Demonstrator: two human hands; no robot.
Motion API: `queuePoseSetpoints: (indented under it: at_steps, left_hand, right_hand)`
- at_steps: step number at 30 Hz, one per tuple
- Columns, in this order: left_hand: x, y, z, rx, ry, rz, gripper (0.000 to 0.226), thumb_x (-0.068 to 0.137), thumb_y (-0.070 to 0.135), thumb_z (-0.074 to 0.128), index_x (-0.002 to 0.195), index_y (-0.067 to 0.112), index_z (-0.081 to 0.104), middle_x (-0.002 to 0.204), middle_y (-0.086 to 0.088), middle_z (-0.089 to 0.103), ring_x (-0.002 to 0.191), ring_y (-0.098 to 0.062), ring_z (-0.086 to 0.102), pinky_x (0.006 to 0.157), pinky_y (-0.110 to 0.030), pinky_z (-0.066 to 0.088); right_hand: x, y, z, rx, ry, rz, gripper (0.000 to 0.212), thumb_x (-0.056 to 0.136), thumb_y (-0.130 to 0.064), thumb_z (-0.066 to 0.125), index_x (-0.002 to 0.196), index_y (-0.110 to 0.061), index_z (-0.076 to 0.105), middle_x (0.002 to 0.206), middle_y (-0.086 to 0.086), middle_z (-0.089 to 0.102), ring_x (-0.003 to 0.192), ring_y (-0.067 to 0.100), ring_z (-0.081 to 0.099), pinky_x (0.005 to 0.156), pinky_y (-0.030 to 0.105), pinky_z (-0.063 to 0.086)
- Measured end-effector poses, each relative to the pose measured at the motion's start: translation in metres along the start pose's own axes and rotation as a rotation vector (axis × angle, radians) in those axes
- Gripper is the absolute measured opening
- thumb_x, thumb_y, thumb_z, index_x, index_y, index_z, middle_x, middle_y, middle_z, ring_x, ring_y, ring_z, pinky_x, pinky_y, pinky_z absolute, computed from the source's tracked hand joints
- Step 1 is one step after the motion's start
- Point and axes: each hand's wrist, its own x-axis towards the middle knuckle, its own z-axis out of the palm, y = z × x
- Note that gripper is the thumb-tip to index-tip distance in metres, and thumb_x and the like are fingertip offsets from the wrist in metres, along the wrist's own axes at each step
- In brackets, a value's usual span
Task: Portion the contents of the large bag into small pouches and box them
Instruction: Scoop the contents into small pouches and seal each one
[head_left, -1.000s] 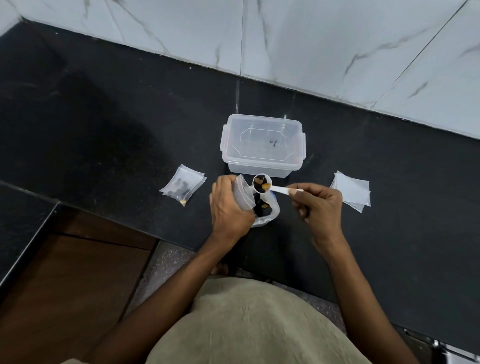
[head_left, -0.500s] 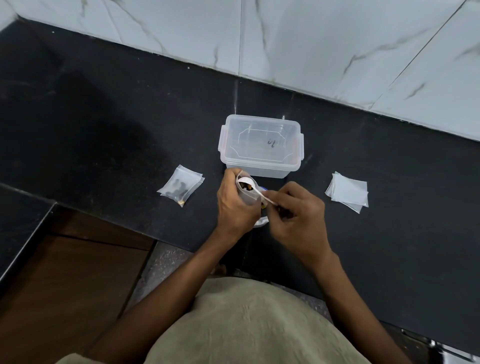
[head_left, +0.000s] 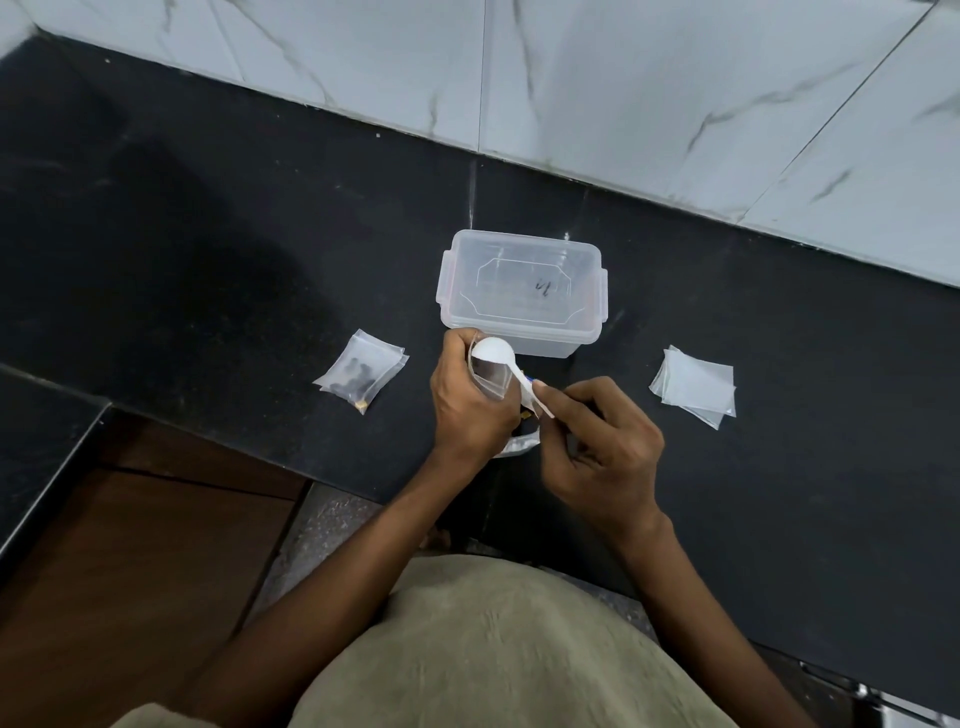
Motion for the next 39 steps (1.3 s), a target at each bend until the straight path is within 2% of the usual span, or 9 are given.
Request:
queuePoseSetpoints:
  at_steps: [5,10,14,19,23,26,29,34,39]
  left_hand:
    - [-0.001,0.001,-0.001,-0.034,-0.037,0.021,0.037,0.071,-0.001,0.08,0.093,0.007,0.051,0.081,0.0,0.058,0.071,-0.021,0.056,0.064,-0.041,0.051]
    - [0.001,-0.002,-0.004,-0.014,-0.08,-0.032,0.031,0.077,-0.006,0.074,0.094,0.011,0.054,0.083,0.006,0.062,0.076,-0.009,0.059,0.072,-0.025,0.051]
    - [0.004,-0.008,-0.012,-0.096,-0.085,-0.116,0.024,0.083,-0.006,0.063,0.097,0.013,0.058,0.089,-0.001,0.065,0.084,-0.02,0.063,0.081,-0.034,0.053]
    - [0.005,-0.008,-0.023,-0.177,-0.128,-0.154,0.024,0.087,0.003,0.064,0.104,0.02,0.063,0.092,0.009,0.067,0.089,-0.011,0.064,0.085,-0.029,0.053]
    - [0.005,-0.007,-0.028,-0.265,-0.242,-0.135,0.026,0.091,0.011,0.057,0.115,0.016,0.066,0.11,-0.003,0.067,0.107,-0.017,0.064,0.094,-0.028,0.05]
    - [0.007,-0.005,-0.03,-0.275,-0.29,-0.135,0.036,0.094,0.013,0.051,0.126,0.006,0.066,0.122,-0.009,0.057,0.123,-0.021,0.058,0.106,-0.024,0.044]
    - [0.011,-0.008,-0.033,-0.328,-0.342,-0.172,0.036,0.096,0.013,0.052,0.129,0.011,0.068,0.116,0.0,0.052,0.12,-0.03,0.056,0.115,-0.044,0.041]
    - [0.014,-0.003,-0.038,-0.399,-0.341,-0.274,0.036,0.087,0.008,0.064,0.124,0.009,0.067,0.123,0.001,0.071,0.118,-0.015,0.066,0.103,-0.031,0.05]
    - [0.015,-0.001,-0.038,-0.418,-0.249,-0.335,0.031,0.078,-0.014,0.075,0.098,0.008,0.067,0.09,-0.005,0.075,0.08,-0.012,0.072,0.07,-0.024,0.059]
  right_hand:
    - [0.002,-0.002,0.0,0.177,-0.027,0.187,0.016,0.082,0.005,0.077,0.095,-0.004,0.081,0.069,0.006,0.06,0.054,0.017,0.053,0.051,0.026,0.043]
    - [0.011,0.003,-0.005,0.534,0.11,0.706,0.014,0.084,0.005,0.074,0.091,-0.006,0.08,0.06,-0.008,0.064,0.05,0.01,0.051,0.052,0.022,0.041]
    - [0.007,0.02,-0.009,0.511,0.076,0.974,0.026,0.084,0.007,0.07,0.076,-0.017,0.078,0.048,-0.008,0.055,0.045,0.008,0.042,0.046,0.021,0.034]
    - [-0.012,0.023,-0.001,0.206,-0.227,0.864,0.017,0.082,-0.004,0.074,0.077,-0.019,0.079,0.06,-0.008,0.068,0.052,0.0,0.055,0.053,0.016,0.045]
    - [-0.024,0.024,0.011,-0.036,-0.369,0.588,0.004,0.078,-0.013,0.076,0.077,-0.017,0.076,0.067,-0.008,0.064,0.056,0.009,0.058,0.055,0.033,0.052]
    - [-0.026,0.023,0.015,-0.152,-0.414,0.437,0.007,0.072,-0.01,0.071,0.067,-0.014,0.069,0.062,-0.005,0.055,0.052,0.014,0.049,0.048,0.032,0.044]
    - [-0.026,0.021,0.02,-0.273,-0.461,0.395,0.008,0.069,-0.009,0.07,0.064,-0.013,0.065,0.062,-0.004,0.052,0.05,0.014,0.041,0.044,0.02,0.027]
    - [-0.023,0.022,0.023,-0.413,-0.641,0.44,0.012,0.079,-0.024,0.064,0.084,-0.018,0.073,0.077,-0.003,0.063,0.067,0.022,0.06,0.054,0.028,0.039]
    - [-0.022,0.021,0.019,-0.492,-0.594,0.482,0.026,0.08,-0.045,0.067,0.095,-0.025,0.075,0.088,-0.005,0.064,0.084,0.022,0.064,0.059,0.029,0.037]
